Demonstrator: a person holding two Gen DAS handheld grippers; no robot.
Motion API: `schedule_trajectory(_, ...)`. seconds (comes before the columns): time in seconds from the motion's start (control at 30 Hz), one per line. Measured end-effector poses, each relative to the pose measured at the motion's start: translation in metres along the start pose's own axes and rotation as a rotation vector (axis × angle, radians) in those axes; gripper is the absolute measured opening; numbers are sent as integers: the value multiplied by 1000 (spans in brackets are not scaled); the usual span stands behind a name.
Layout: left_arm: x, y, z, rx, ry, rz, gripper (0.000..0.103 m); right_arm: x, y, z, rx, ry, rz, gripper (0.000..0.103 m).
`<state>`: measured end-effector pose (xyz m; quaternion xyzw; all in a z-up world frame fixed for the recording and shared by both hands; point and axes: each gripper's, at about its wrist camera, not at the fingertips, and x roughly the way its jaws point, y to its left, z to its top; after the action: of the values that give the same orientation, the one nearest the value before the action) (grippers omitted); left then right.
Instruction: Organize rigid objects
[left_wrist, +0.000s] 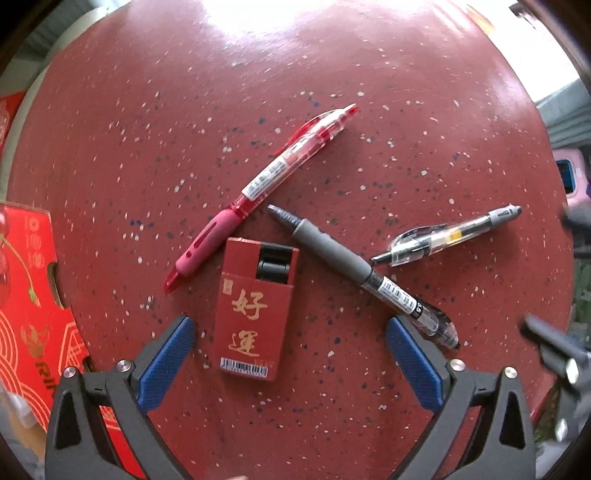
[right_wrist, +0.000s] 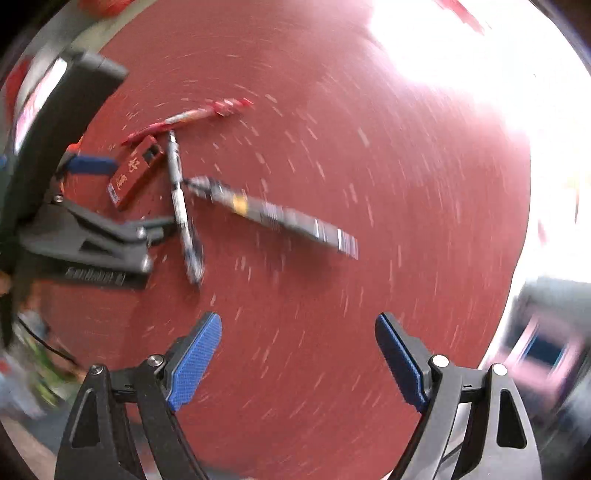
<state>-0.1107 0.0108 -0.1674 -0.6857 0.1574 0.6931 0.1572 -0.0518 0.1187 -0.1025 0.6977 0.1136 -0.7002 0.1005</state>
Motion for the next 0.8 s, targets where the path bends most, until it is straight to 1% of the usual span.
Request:
schedule_trajectory(0.07,2,-3,6,-2,-7,0,103,8,9,18,-147,-23,-41,86)
schedule_trajectory(0.13,0,-6,5,-2,-12,0,103,21,20,33,-280,-28,-67,86)
schedule_trajectory(0.23,-3,-5,0,0,-14,0,103,36,32,46,-417,-23,-68,86)
schedule_trajectory(0.27,-5,-4,-1,1,-9,-1,103,37,36,49,-453,-33,-43,85)
schedule_trajectory(0.3,-5,-4,1,0,0,-2,103,37,38,50,-486,-41,-36,85)
schedule_trajectory(0.33,-3,-4,-1,4,2,-2,103,37,40,51,-512,-41,-27,84)
schedule_trajectory(0.4,-2,-2,3,27,-14,-3,103,37,37,52,-508,-25,25,77)
schedule_trajectory(0.47,-3,-4,7,51,-15,-3,102,35,36,54,-481,-33,27,67)
schedule_trajectory(0.5,-4,-6,8,71,-18,-7,100,32,35,53,-455,-33,30,57)
schedule_trajectory(0.53,-7,-8,10,94,-23,-7,95,30,33,52,-424,-28,36,41)
schedule_trajectory(0.57,-9,-13,12,113,-29,-8,91,28,29,50,-390,-20,42,29)
schedule_trajectory(0.6,-12,-17,12,134,-32,-9,82,26,24,48,-363,-6,45,13)
schedule_trajectory(0.63,-16,-20,12,144,-37,-9,68,26,22,45,-332,13,49,11)
schedule_trajectory(0.67,-21,-22,13,144,-44,-11,57,26,19,39,-293,30,46,11)
schedule_trajectory(0.7,-25,-22,14,139,-48,-14,39,26,17,33,-268,37,47,11)
schedule_trajectory(0.73,-26,-21,15,123,-36,-24,38,25,15,25,-237,41,50,11)
schedule_trajectory(0.8,-27,-14,13,58,-15,-51,38,21,11,13,-165,47,54,11)
